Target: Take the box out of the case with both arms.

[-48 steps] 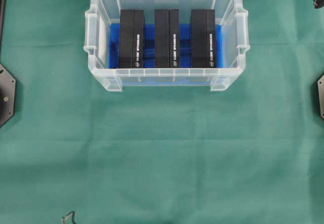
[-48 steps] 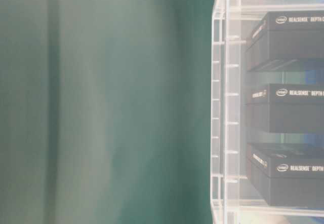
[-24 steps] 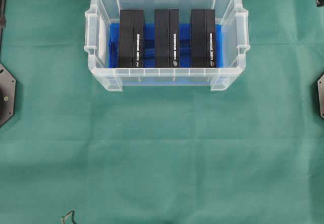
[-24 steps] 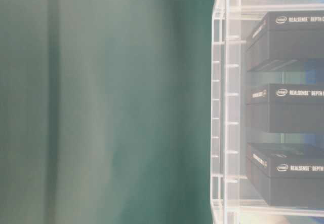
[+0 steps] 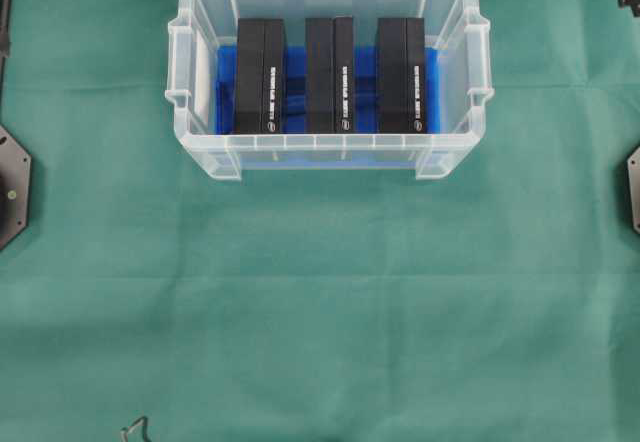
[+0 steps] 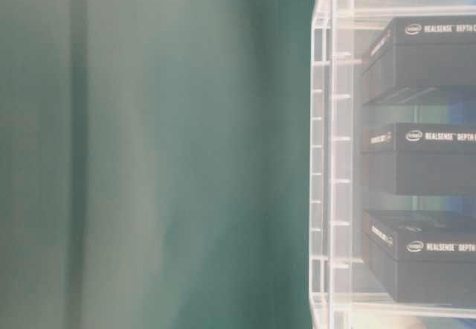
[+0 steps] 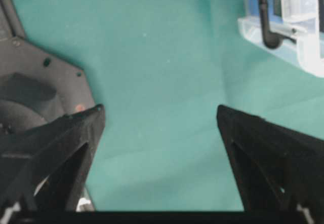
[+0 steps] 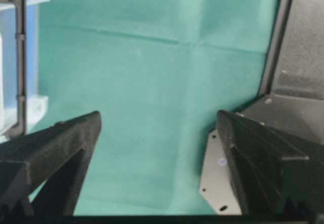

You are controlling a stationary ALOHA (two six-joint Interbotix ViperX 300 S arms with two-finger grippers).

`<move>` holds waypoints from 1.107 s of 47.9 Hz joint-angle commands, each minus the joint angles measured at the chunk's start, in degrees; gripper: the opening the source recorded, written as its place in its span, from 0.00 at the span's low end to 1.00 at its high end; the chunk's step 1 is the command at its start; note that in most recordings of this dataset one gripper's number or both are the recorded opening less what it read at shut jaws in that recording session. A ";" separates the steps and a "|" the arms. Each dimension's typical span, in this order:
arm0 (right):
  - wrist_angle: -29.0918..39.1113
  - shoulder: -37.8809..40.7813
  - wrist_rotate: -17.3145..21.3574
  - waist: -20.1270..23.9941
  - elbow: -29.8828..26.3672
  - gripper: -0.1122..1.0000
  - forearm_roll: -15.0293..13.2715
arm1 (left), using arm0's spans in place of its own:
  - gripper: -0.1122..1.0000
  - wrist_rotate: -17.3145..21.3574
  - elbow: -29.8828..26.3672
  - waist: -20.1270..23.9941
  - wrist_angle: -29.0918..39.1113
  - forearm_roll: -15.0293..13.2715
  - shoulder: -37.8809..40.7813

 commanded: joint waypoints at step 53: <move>-6.86 16.35 4.92 6.33 -11.87 0.96 2.20 | 0.87 -9.49 -13.89 -2.46 -1.85 -0.09 20.48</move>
